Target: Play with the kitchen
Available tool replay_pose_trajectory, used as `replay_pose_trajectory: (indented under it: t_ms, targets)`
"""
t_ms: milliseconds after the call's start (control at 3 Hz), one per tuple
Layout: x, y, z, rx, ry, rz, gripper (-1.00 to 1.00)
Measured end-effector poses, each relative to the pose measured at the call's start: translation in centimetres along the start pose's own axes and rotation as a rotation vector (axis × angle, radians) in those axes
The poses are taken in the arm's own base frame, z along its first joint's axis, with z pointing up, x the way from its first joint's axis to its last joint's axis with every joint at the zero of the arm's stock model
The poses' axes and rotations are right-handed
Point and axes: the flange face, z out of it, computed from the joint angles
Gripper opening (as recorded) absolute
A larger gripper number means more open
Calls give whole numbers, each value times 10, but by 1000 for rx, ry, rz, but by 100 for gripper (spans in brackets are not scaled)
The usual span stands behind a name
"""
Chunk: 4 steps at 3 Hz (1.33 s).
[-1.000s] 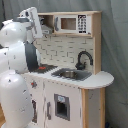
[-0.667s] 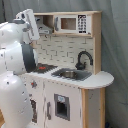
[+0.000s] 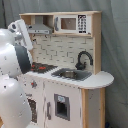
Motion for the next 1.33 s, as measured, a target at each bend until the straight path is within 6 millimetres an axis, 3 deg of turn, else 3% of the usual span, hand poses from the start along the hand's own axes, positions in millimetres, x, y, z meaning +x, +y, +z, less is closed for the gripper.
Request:
replay_pose_trajectory:
  t_ms: [667, 1333]
  targets:
    - [0, -59, -44, -12, -16, -113, 100]
    - [14, -98, -108, -46, 9, -232, 100]
